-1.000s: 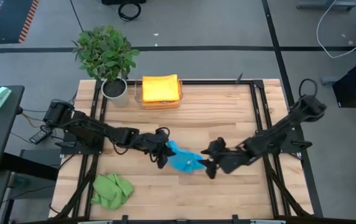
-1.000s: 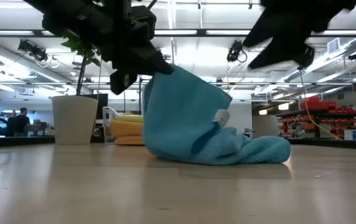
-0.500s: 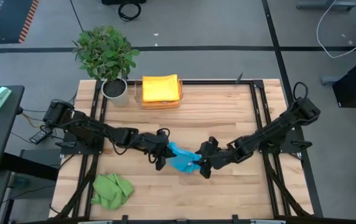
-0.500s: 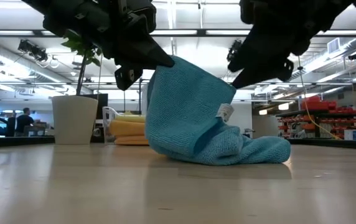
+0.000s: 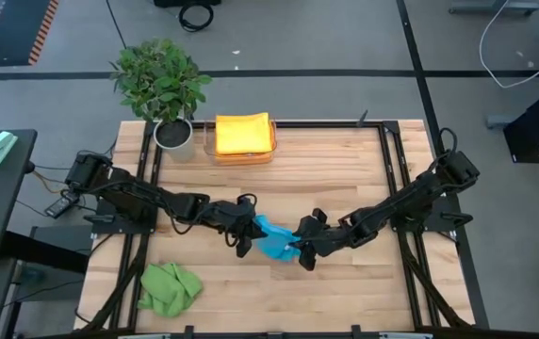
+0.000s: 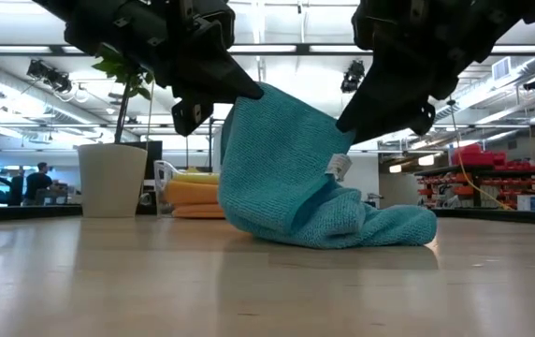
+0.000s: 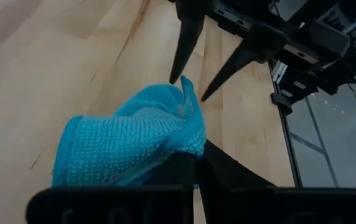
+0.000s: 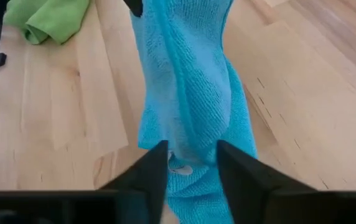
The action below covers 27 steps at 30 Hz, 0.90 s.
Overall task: Fold microfiber towels
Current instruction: Fold the blue microfiber cloth
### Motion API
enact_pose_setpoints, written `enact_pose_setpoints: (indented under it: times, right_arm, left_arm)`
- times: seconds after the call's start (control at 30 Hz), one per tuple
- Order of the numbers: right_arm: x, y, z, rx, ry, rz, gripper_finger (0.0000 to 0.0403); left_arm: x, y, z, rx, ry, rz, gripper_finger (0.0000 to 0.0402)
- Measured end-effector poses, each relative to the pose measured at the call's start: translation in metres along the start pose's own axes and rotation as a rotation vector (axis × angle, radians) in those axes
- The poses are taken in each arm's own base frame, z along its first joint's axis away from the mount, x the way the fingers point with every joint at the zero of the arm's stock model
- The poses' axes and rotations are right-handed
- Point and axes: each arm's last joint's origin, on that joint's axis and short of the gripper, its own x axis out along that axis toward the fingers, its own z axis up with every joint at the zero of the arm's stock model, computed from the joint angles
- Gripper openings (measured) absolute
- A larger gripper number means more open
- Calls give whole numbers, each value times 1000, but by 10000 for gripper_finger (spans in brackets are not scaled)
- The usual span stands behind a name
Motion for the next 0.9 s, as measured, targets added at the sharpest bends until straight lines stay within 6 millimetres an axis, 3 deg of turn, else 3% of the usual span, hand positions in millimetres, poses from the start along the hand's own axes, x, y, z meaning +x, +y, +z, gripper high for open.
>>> enact_pose_setpoints:
  times: [0.17,0.23,0.33,0.43,0.67,0.8,0.9]
  right_arm:
    - [-1,2,1,13,24,52,40]
    - [-6,4,5,26,26,108,12]
    - [-24,8,19,110,49,198,9]
    - [-50,10,36,178,125,264,5]
    - [-102,14,52,222,537,366,3]
    - [-115,17,47,228,737,358,2]
    - [-118,18,39,206,782,313,2]
  left_arm:
    - [0,1,1,-28,-18,25,11]
    - [0,1,0,-39,-15,26,11]
    - [-1,0,0,2,25,-19,40]
    - [-11,-2,5,24,53,-73,99]
    - [-48,13,26,-31,188,-181,230]
    - [-53,15,33,-33,145,-179,255]
    - [-42,12,37,-21,69,-208,253]
